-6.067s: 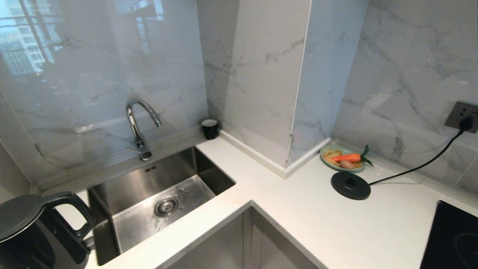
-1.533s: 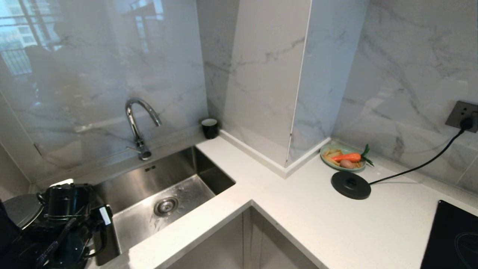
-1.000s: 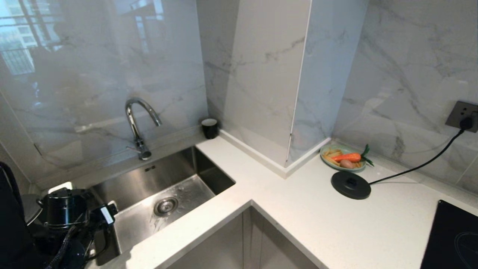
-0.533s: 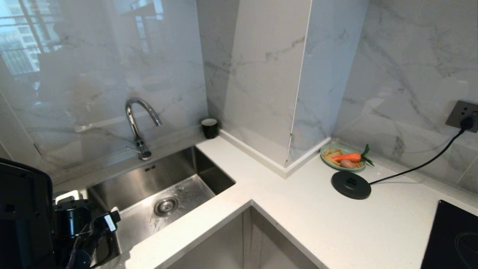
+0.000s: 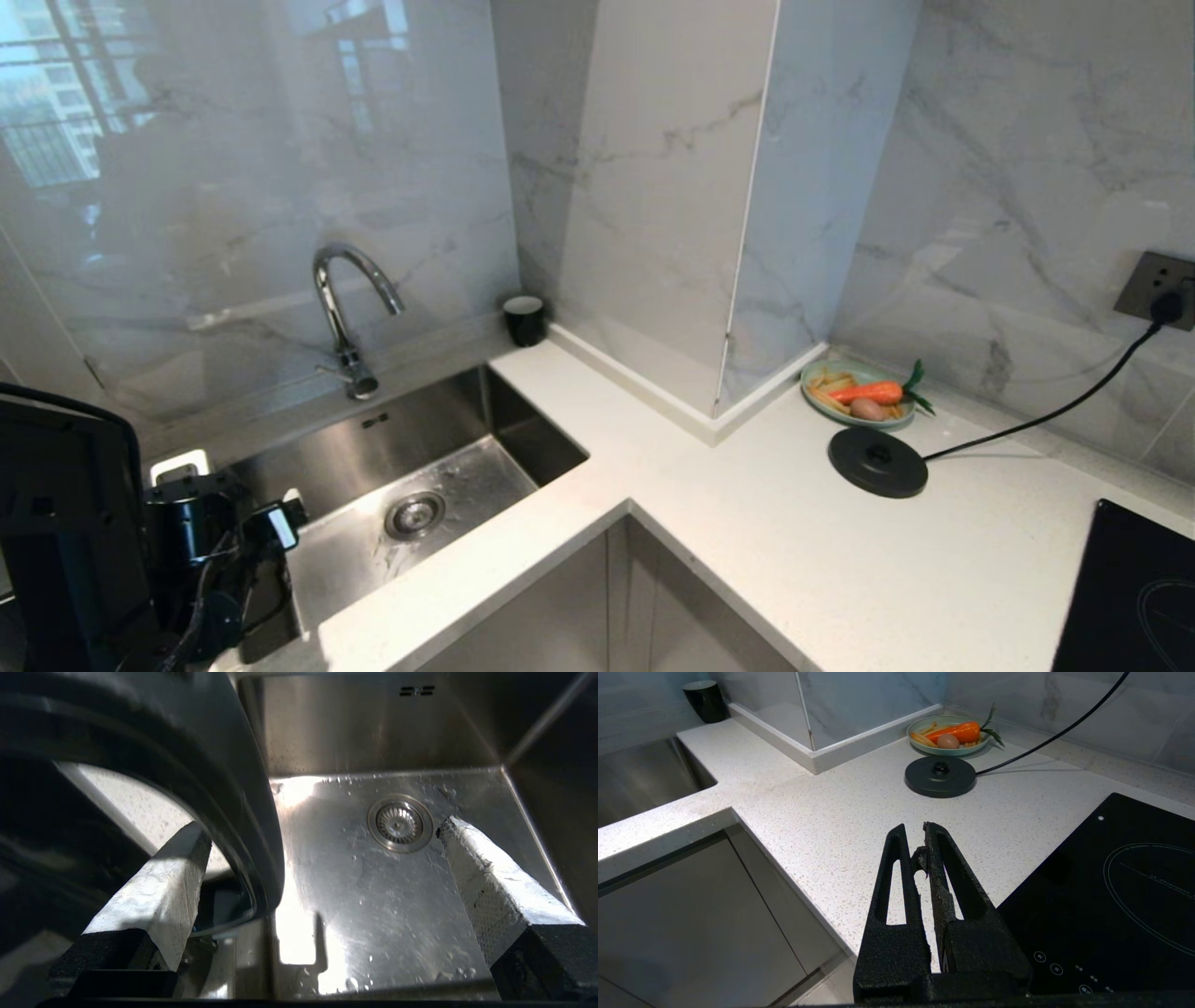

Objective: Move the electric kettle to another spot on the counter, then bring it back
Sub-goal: Grab the kettle

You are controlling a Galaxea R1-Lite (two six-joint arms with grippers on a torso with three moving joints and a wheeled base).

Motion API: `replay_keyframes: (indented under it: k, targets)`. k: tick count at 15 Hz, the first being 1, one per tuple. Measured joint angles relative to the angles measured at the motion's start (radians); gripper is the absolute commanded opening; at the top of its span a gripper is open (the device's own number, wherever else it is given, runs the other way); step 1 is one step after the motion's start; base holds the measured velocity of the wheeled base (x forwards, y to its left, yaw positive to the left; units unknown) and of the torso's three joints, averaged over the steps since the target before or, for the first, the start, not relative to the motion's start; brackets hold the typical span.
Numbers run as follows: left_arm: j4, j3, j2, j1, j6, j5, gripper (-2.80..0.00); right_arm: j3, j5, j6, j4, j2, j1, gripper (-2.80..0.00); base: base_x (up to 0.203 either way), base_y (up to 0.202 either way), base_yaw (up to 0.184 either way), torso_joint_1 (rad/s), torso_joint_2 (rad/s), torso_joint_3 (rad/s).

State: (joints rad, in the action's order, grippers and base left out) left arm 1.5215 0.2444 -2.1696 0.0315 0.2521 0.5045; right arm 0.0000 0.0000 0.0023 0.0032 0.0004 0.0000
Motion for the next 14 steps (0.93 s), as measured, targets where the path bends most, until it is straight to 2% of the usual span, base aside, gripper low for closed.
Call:
replay_keyframes:
  k: [6, 12, 13, 14]
  targets:
    - [0.0, 0.055, -0.015, 0.05, -0.025, -0.006, 0.0, 0.0, 0.0, 0.0, 0.0, 0.0, 0.0, -2.8, 0.0, 0.0, 0.0, 0.0, 0.0, 0.0]
    - [0.0, 0.086, -0.026, 0.055, -0.036, -0.006, 0.0, 0.0, 0.0, 0.0, 0.0, 0.0, 0.0, -2.8, 0.0, 0.0, 0.0, 0.0, 0.0, 0.0]
    - [0.0, 0.088, -0.03, 0.055, -0.036, -0.006, -2.8, 0.0, 0.0, 0.001, 0.0, 0.0, 0.0, -2.8, 0.0, 0.0, 0.0, 0.0, 0.0, 0.0]
    - [0.0, 0.089, -0.032, 0.055, -0.036, -0.006, -2.8, 0.0, 0.0, 0.001, 0.0, 0.0, 0.0, -2.8, 0.0, 0.0, 0.0, 0.0, 0.0, 0.0]
